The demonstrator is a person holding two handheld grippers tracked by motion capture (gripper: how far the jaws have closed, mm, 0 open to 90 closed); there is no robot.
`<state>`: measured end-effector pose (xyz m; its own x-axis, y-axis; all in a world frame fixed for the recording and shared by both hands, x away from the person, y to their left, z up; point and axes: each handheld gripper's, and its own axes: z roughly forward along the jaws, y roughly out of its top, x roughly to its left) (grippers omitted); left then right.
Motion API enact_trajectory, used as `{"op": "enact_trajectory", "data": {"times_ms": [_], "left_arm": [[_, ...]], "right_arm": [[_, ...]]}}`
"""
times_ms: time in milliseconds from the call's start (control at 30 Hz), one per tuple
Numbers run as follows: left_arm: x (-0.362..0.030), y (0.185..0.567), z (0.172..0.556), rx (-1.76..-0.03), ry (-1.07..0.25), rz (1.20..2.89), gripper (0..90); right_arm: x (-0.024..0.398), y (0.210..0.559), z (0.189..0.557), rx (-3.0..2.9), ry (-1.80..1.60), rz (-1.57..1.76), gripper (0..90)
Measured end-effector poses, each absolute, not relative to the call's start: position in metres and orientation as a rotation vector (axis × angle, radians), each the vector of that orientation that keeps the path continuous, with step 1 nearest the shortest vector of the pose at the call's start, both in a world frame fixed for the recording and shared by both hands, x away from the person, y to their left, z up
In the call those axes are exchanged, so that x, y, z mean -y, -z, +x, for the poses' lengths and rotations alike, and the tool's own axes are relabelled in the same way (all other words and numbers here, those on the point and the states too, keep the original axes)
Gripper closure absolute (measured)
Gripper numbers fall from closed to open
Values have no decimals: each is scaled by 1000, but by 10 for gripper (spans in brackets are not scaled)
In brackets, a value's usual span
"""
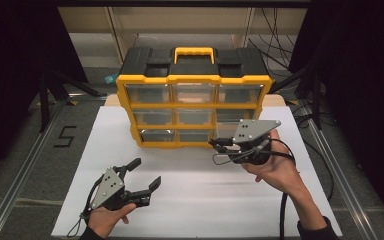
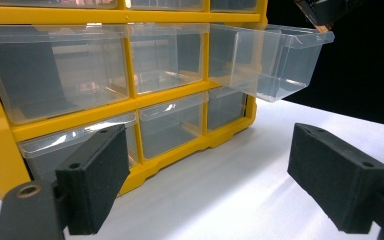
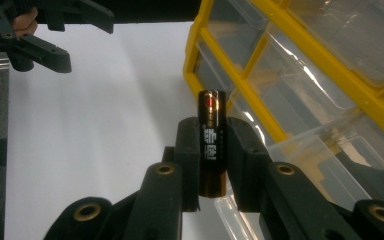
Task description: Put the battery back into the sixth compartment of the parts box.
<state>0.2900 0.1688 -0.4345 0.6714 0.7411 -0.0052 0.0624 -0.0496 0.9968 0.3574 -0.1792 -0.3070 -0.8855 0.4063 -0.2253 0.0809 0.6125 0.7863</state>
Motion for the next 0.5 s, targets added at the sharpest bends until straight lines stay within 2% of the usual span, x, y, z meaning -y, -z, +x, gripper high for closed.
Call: {"op": "enact_trajectory", "data": {"times_ms": [500], "left_arm": [[-169, 434, 290, -687, -629, 1542, 162]], "right_arm": [[194, 299, 360, -2391, -1197, 444, 769]]}}
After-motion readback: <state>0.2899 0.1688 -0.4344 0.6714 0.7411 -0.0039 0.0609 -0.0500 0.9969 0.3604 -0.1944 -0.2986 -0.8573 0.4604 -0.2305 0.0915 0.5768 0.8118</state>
